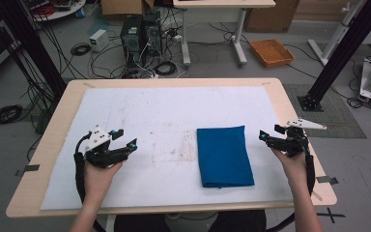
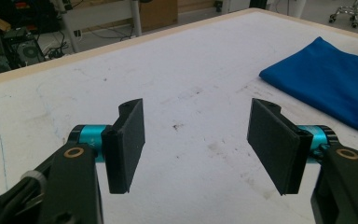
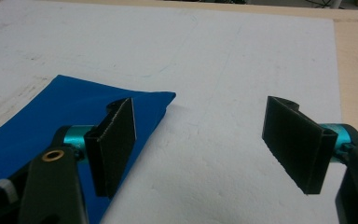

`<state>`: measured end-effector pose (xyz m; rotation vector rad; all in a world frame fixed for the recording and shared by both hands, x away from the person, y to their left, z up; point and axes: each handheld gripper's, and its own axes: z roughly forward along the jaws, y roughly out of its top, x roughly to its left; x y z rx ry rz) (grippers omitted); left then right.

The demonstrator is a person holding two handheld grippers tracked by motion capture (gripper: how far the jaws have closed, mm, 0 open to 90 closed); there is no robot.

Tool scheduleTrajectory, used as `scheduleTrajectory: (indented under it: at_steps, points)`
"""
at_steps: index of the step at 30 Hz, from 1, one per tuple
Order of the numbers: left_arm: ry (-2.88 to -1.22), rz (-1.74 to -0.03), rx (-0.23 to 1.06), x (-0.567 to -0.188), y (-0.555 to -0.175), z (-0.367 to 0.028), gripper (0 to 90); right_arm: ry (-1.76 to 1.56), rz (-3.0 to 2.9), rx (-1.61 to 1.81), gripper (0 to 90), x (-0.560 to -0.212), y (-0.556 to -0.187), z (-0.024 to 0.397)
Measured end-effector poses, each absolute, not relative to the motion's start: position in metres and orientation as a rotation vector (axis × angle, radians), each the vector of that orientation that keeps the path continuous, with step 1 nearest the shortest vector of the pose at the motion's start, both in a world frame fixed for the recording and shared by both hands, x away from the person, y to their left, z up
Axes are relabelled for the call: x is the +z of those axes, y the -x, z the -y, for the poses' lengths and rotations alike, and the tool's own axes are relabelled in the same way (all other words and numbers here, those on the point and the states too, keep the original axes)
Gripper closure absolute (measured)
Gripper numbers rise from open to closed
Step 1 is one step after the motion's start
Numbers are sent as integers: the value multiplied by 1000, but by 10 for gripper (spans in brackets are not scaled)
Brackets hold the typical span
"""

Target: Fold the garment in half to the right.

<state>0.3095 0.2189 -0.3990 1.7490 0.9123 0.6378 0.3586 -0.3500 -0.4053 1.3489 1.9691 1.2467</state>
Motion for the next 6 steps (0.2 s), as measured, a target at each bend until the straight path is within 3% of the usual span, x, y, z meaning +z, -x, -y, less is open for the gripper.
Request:
scheduleTrajectory:
  at_steps: [6]
  points:
    - [-1749,-915,631,-400,-311,-219,364,-1343,-1975,1243,256,-406,-359,350]
